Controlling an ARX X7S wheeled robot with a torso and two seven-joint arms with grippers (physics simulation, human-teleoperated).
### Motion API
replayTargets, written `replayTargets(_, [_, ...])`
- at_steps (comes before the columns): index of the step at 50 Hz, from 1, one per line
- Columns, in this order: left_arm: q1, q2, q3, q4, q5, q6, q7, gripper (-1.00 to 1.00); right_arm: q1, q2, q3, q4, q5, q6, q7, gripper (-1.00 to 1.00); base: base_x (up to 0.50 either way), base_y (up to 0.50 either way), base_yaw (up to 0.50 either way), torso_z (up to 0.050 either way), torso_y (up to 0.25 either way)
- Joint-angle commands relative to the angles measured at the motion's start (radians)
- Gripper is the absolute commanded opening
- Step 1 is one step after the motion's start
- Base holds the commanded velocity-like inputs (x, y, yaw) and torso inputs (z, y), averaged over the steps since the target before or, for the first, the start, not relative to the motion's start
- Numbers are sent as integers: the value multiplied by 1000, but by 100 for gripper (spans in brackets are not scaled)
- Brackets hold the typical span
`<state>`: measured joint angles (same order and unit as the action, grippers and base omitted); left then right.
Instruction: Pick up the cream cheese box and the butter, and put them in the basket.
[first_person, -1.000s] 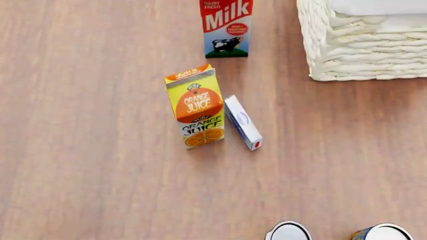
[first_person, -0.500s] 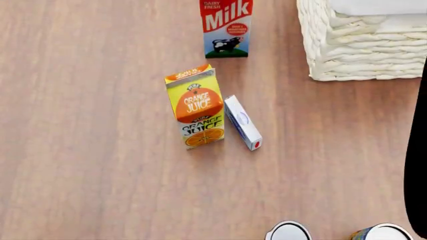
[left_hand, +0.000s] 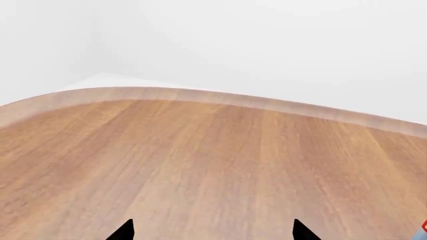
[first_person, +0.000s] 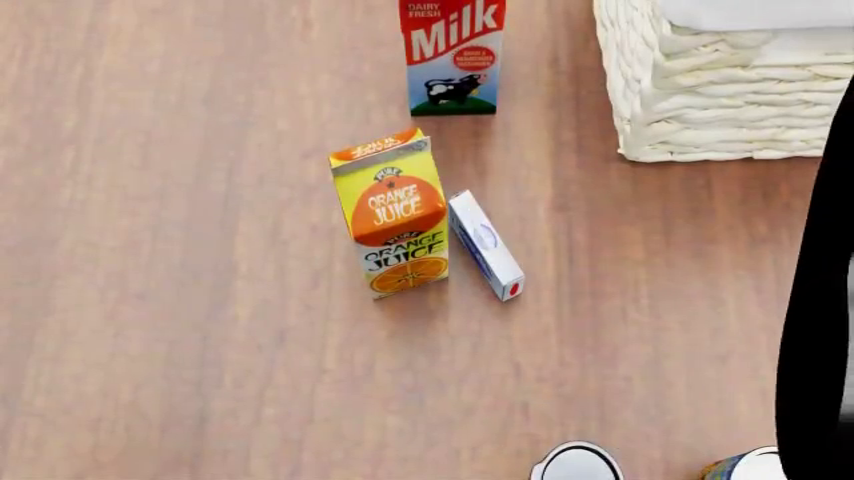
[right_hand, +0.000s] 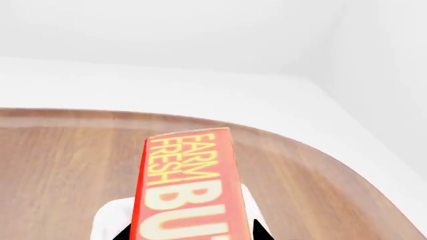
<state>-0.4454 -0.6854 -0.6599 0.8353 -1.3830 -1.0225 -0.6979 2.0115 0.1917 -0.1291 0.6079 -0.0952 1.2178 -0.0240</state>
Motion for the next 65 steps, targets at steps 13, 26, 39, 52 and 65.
replayTargets(13, [6, -7, 0, -1, -4, 10, -3, 100, -109, 7, -14, -185, 1, 65, -33, -100, 0, 0, 0, 0, 2])
replayTargets(26, [8, -8, 4, -4, 2, 16, 0, 100, -163, 13, 10, -192, 6, 60, -18, -100, 0, 0, 0, 1, 2])
replayTargets(39, [11, -12, 8, -4, 2, 20, 0, 100, -201, 26, 32, -177, 5, 42, 3, -100, 0, 0, 0, 1, 2])
replayTargets(52, [16, -14, 8, -1, 0, 25, -2, 100, -235, 19, 25, -161, 13, 21, 3, -100, 0, 0, 0, 0, 2])
replayTargets(65, [20, -19, 0, -3, -4, 32, -3, 100, -150, -6, 9, 97, 18, -120, 18, -100, 0, 0, 0, 1, 2])
